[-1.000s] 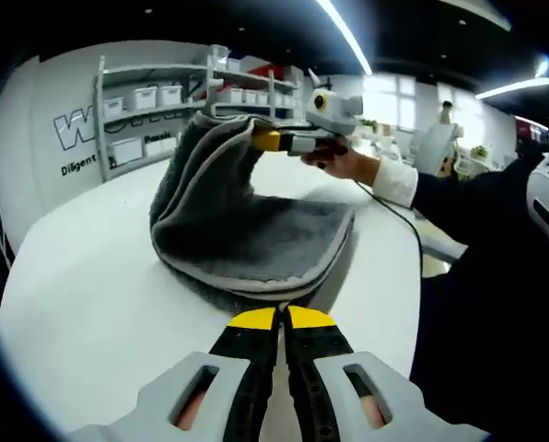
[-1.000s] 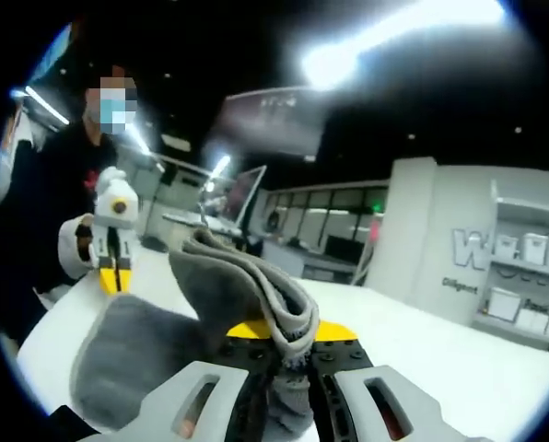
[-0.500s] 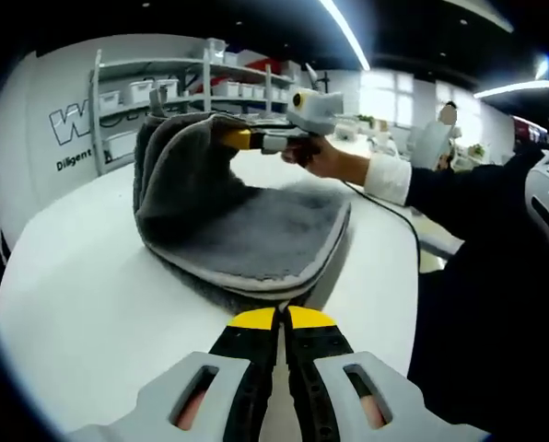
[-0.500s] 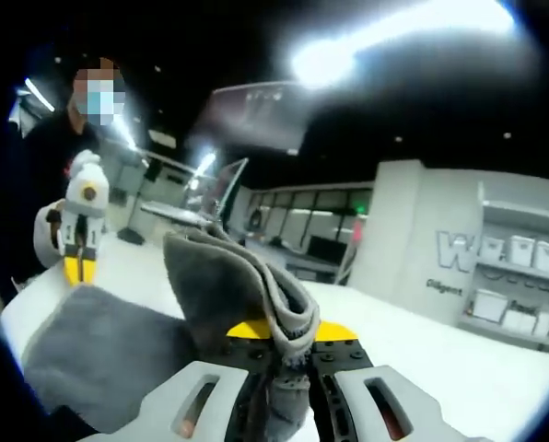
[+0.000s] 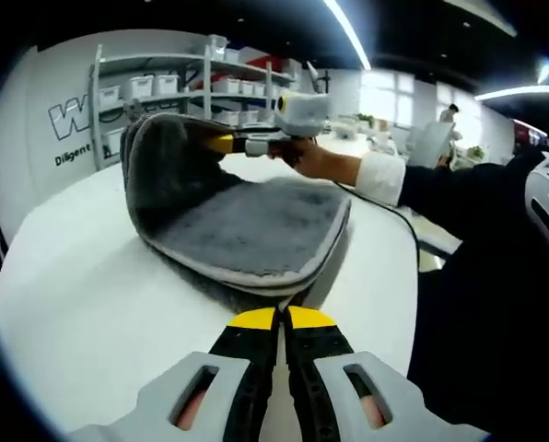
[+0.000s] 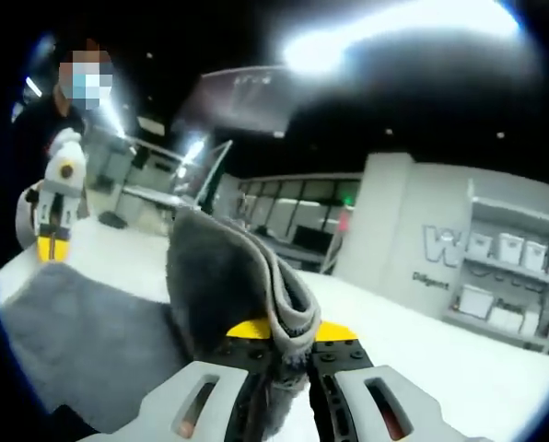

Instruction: Open the folded towel by lifting each exposed corner and separating the folded layers until the towel lies flat within the target outline without major curled edges

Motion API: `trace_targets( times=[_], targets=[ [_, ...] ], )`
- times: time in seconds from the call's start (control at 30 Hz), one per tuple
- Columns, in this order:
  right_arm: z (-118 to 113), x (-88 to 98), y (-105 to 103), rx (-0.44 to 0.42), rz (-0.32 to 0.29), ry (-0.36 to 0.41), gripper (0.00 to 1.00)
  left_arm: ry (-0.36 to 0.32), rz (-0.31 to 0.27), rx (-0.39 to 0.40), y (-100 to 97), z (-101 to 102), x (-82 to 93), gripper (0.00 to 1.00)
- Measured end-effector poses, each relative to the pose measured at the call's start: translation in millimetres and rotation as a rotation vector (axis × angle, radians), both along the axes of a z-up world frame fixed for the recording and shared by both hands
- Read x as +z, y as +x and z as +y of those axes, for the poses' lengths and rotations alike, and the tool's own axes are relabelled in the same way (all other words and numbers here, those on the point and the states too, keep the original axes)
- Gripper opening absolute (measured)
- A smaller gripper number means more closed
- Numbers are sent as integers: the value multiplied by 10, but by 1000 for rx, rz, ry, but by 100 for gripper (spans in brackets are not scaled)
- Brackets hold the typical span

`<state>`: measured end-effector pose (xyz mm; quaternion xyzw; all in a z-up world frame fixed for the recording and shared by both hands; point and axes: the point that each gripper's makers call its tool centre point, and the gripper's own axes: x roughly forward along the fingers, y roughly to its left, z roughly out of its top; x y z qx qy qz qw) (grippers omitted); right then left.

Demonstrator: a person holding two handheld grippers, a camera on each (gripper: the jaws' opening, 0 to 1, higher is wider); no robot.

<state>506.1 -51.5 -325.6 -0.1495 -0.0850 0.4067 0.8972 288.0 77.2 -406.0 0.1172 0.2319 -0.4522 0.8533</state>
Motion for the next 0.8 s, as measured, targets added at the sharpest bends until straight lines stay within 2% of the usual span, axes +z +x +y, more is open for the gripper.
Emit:
trace_targets(
  times=[0.4, 0.67, 0.8],
  targets=[
    [2, -43, 127, -96, -50, -65, 7, -13, 39, 1, -12, -5, -43, 2],
    [18, -86, 224, -164, -86, -119, 9, -12, 33, 3, -16, -7, -44, 2],
    [10, -160, 318, -209, -67, -147, 9, -22, 46, 13, -13, -19, -50, 2]
  ],
)
